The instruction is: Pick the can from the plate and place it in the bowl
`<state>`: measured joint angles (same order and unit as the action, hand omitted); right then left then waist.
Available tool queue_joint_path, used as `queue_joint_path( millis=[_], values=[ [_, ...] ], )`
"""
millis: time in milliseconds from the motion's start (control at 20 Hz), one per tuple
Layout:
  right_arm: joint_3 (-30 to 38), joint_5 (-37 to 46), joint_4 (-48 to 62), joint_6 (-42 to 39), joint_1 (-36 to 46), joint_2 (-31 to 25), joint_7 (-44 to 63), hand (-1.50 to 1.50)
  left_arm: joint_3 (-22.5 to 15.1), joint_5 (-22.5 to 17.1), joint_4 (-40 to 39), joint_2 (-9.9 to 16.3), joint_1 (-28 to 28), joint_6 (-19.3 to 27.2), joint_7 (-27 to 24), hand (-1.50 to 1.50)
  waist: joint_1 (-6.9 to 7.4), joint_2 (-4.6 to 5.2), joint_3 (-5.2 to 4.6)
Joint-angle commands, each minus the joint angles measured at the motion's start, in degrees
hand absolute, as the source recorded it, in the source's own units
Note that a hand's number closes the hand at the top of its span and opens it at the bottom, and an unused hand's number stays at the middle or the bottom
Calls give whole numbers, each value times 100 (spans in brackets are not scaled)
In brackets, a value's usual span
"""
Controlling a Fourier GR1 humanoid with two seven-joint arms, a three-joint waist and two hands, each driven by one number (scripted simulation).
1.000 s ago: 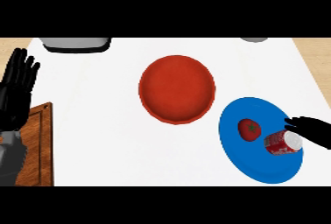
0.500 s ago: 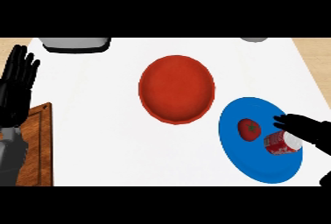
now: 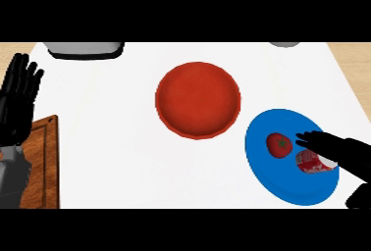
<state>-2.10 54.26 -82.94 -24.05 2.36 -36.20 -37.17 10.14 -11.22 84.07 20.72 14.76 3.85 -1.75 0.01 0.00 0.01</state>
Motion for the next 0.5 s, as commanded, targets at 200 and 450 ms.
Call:
queue_joint_path(
  millis=[200,450],
  values=[
    [95,454,744,-38,479,283,-8,-150,66,175,95,-157,-162,-72,6,0,8,-1,-1],
    [-65,751,822,109,452,627,301,-150,61,171,364,-264,-421,-191,-129,0,13,-3,-1]
  ],
)
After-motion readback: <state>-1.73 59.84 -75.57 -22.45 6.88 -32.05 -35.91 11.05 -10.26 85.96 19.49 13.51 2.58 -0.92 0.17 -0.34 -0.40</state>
